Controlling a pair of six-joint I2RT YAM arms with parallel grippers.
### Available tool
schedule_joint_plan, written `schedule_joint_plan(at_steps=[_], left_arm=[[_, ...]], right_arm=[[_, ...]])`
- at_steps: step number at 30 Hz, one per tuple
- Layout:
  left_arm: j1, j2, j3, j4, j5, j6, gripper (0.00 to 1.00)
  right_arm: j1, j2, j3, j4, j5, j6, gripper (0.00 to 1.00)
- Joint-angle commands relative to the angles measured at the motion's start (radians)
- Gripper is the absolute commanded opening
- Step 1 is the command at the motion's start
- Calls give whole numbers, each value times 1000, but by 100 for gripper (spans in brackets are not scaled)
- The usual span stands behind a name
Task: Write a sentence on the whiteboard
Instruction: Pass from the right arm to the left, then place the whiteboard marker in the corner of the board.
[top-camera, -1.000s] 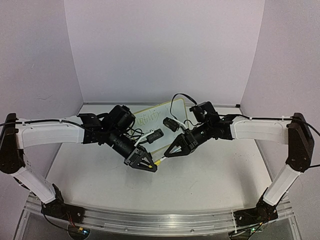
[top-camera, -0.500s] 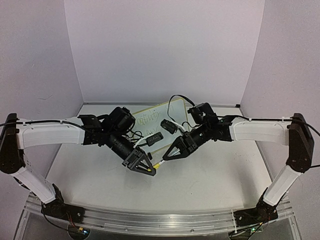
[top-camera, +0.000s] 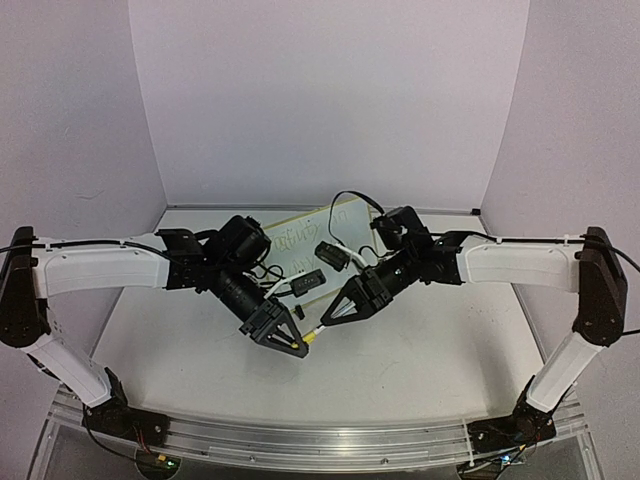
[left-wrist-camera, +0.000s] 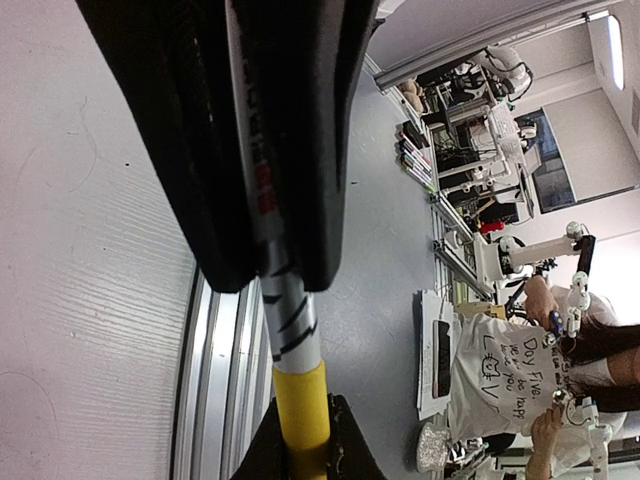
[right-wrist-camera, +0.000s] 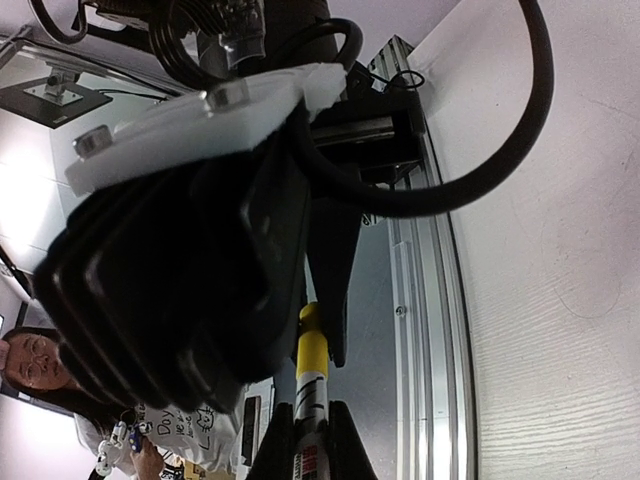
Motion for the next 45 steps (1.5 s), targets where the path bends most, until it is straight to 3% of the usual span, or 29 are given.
schedule_joint_plan(at_steps=[1, 7, 11, 17, 22, 27, 34, 39, 45], left_arm=[[17, -12, 109, 231, -38, 45, 0], [24, -8, 124, 258, -15, 33, 0], [33, -24, 96, 187, -60, 51, 0], [45, -150, -110, 109, -255, -27, 0], [50, -261, -274, 96, -442, -169, 0], [83, -282, -366, 52, -654, -328, 0], [216, -275, -390, 2, -798, -418, 0], [364, -173, -345, 46, -803, -362, 0], [490, 76, -141, 105, -860, -198, 0]], right_arm=[[97, 9, 54, 39, -43, -15, 0], [113, 11, 64, 39, -41, -17, 0], [100, -4, 50, 35, 25, -20, 1], [-48, -66, -17, 33, 213, -3, 52], [-181, -105, -59, 27, 322, -22, 69], [-301, -121, -94, 12, 530, -17, 71], [-476, -150, -137, 7, 698, -16, 72], [-570, -182, -155, 7, 784, -30, 72], [-598, -230, -163, 11, 916, -66, 72]])
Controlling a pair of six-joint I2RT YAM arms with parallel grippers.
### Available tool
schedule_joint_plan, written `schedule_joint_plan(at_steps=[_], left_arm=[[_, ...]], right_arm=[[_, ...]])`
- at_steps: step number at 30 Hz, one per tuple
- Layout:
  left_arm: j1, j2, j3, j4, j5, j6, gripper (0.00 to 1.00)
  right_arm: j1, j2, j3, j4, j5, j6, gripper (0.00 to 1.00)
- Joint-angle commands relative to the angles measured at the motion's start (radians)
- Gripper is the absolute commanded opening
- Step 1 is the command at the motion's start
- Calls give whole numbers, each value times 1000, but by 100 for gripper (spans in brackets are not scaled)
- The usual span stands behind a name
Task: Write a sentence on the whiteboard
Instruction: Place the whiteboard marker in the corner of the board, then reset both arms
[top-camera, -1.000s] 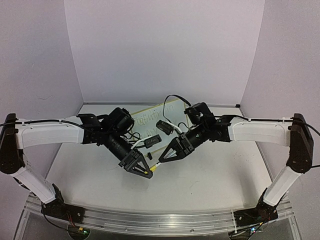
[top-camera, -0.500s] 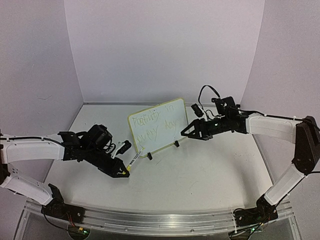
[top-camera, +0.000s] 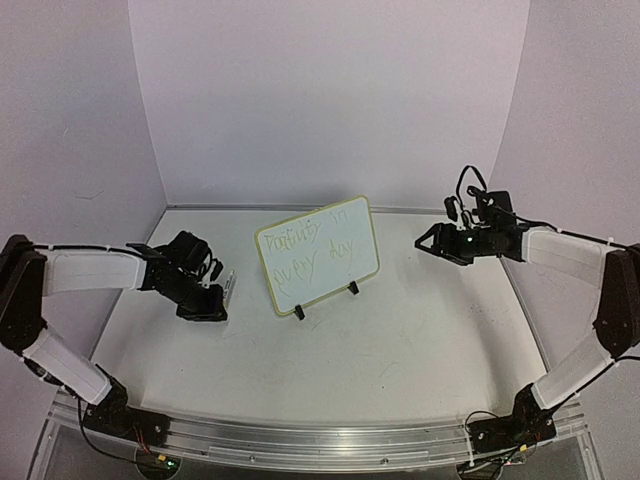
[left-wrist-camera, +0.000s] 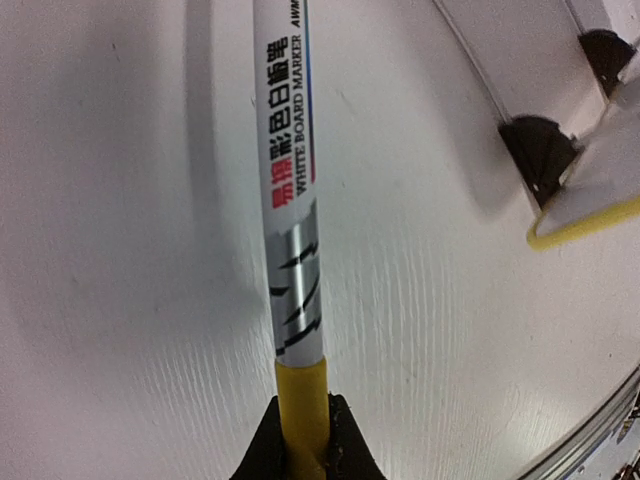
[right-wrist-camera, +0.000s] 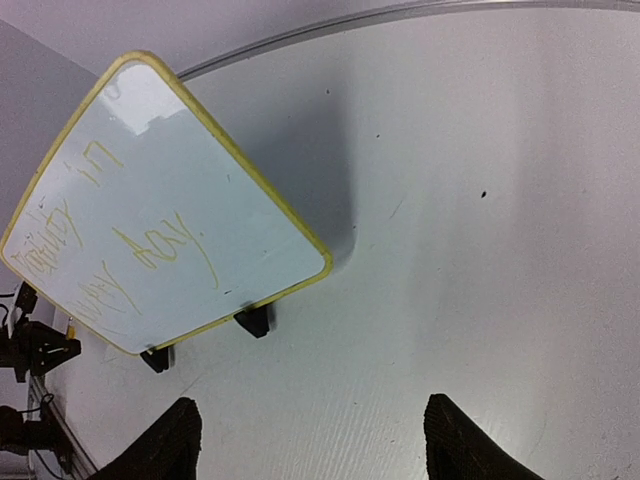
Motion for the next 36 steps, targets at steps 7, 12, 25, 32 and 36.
schedule_joint_plan(at_steps=[7, 12, 25, 32, 36], left_arm=[[129, 382, 388, 97, -77, 199, 0], [163, 456, 431, 97, -82, 219, 9], [208, 384, 360, 167, -120, 207, 78], [332, 239, 272, 267, -225, 182, 84], [438, 84, 141, 417, -314, 152, 85]], right_arm=[[-6, -90, -41, 22, 176, -17, 72], [-6, -125, -81, 36, 241, -12, 73], [-14, -123, -99, 42, 302, -31, 73], [-112, -175, -176, 202, 299, -19, 73], [-174, -232, -267, 318, 366, -31, 74]])
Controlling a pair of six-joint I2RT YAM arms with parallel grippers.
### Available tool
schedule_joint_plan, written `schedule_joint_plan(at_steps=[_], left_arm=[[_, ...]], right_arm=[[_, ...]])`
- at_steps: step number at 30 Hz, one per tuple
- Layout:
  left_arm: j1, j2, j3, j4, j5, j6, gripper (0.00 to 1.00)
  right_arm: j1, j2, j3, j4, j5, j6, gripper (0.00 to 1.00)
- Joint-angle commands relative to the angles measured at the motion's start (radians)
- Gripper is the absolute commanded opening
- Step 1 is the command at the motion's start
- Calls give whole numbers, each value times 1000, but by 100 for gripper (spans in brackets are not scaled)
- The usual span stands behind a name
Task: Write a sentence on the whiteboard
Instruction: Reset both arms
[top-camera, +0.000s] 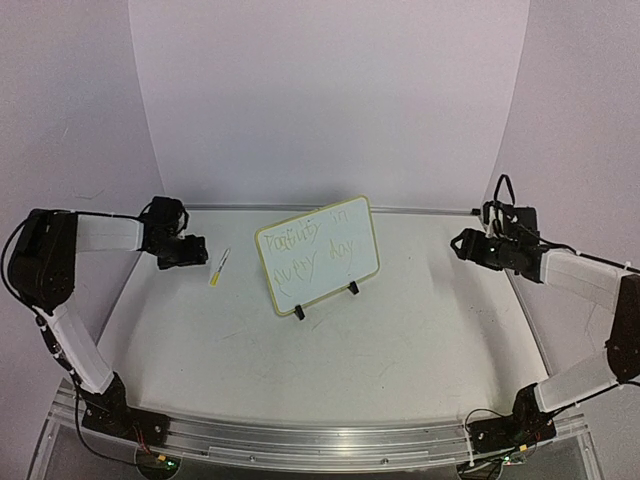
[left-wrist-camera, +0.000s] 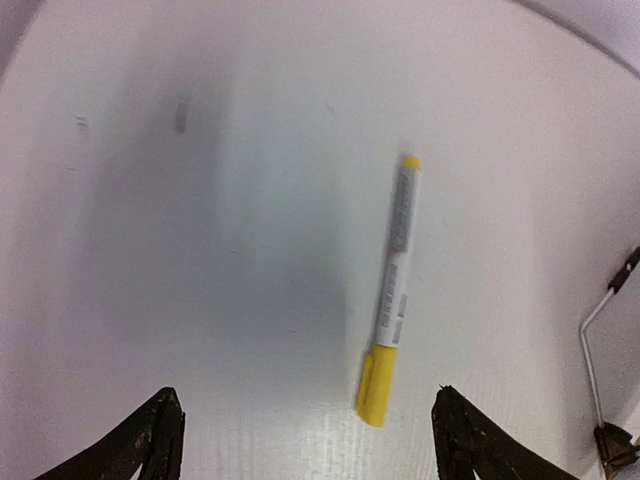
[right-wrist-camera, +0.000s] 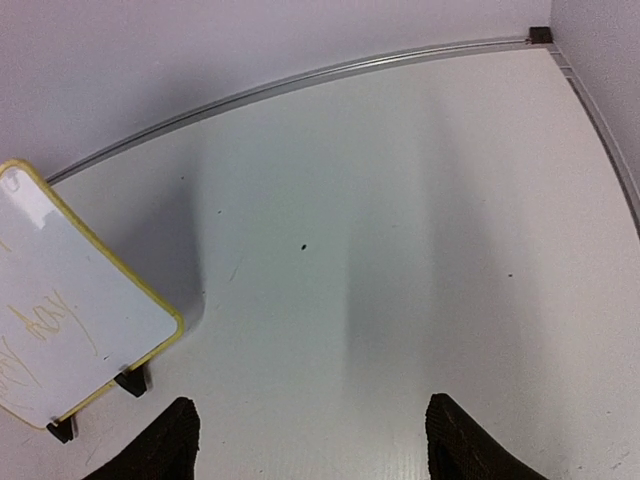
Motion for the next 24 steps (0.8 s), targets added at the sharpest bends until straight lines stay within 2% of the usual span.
schedule_joint_plan(at_steps=[1, 6, 12, 18, 24], left_arm=[[104, -198, -128, 213, -169, -37, 85], [117, -350, -330, 450, -353, 26, 87], [117, -398, -545, 635, -407, 37, 87], [116, -377, -611, 696, -437, 41, 88], [116, -361, -637, 767, -406, 64, 88]], right_arm=[[-59, -89, -96, 198, 103, -16, 74], [-65, -182, -265, 393, 280, -67, 76], [-65, -216, -441, 600, 419, -113, 77], [-64, -184, -490, 644, 473, -159, 77], [-64, -174, -489, 663, 455, -159, 77]])
